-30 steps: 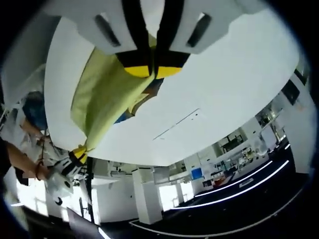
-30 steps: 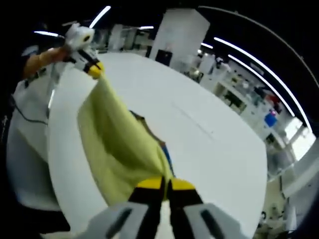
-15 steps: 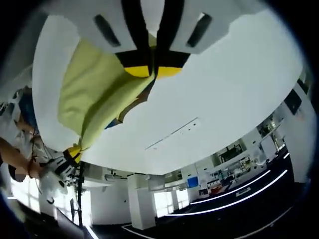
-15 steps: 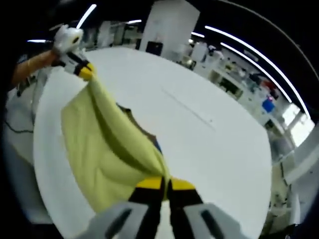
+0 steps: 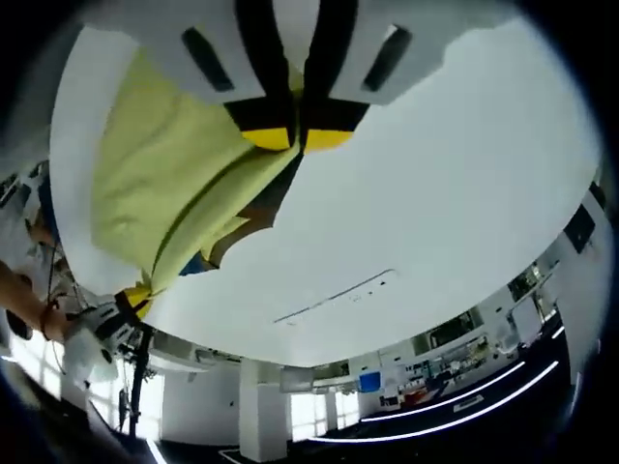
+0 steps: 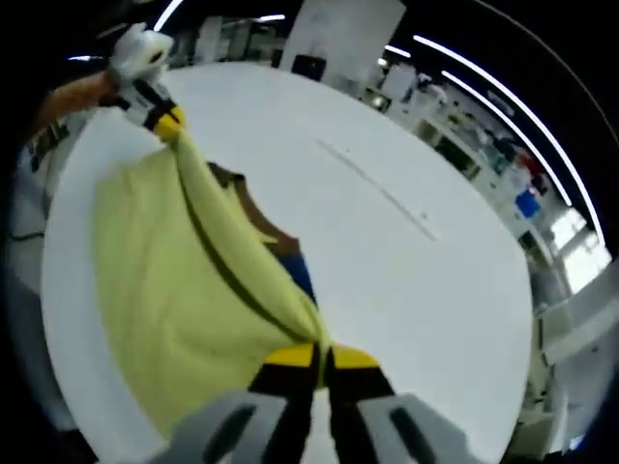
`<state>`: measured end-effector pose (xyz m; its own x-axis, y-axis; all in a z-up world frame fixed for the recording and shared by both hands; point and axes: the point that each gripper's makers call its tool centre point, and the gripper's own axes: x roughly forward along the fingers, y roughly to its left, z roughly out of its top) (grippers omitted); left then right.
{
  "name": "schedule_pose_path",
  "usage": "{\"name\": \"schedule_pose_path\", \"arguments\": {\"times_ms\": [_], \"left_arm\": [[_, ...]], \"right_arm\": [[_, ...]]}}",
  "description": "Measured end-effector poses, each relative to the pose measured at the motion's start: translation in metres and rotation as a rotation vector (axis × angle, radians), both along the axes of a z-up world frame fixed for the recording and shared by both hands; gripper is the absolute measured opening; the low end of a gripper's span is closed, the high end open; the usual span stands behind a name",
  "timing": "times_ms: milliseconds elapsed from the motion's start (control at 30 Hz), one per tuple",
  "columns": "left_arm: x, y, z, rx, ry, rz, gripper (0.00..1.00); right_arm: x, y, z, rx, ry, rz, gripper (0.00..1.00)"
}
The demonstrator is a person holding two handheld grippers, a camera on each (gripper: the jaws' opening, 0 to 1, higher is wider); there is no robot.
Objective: Fold the garment on the visible template until the final outline fits inside the template.
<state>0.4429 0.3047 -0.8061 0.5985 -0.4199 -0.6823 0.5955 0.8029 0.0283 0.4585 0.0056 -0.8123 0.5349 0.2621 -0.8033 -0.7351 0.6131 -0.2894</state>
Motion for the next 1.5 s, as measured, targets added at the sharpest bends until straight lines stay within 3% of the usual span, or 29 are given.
{"name": "schedule_pose_path", "arguments": {"times_ms": [433,600,733,1000,1133,1233,1367,1500], "left_arm": [[0.005,0.004,-0.031,0.026,0.042,-0.009,0.01],[0.005,0.006,-0.029,0.045,0.028,-0.012,0.05],[0.002,0.008,-0.024,0.059,0.009,-0.027,0.07],[-0.004,0.008,-0.017,0.054,-0.041,-0.087,0.11],[-0.008,0.008,-0.021,0.058,-0.034,-0.126,0.16],[-0.011,0.009,-0.024,0.086,-0.038,-0.156,0.2],[-0.003,0.028,-0.029,0.223,-0.091,-0.137,0.18],[-0.002,0.028,-0.018,0.199,-0.137,-0.121,0.16]], "right_arm": [[0.002,0.001,-0.022,-0.017,0.061,0.026,0.0],[0.005,-0.001,-0.025,0.045,0.09,-0.03,0.04],[0.007,-0.003,-0.017,0.072,0.076,-0.034,0.1],[0.008,0.0,-0.002,0.075,0.007,0.059,0.19],[0.003,0.008,-0.006,0.078,0.019,0.122,0.22],[0.001,0.01,-0.011,0.081,0.023,0.146,0.21],[0.002,0.006,-0.018,0.065,0.022,0.139,0.21],[0.002,0.0,-0.017,0.07,0.009,0.121,0.2]]}}
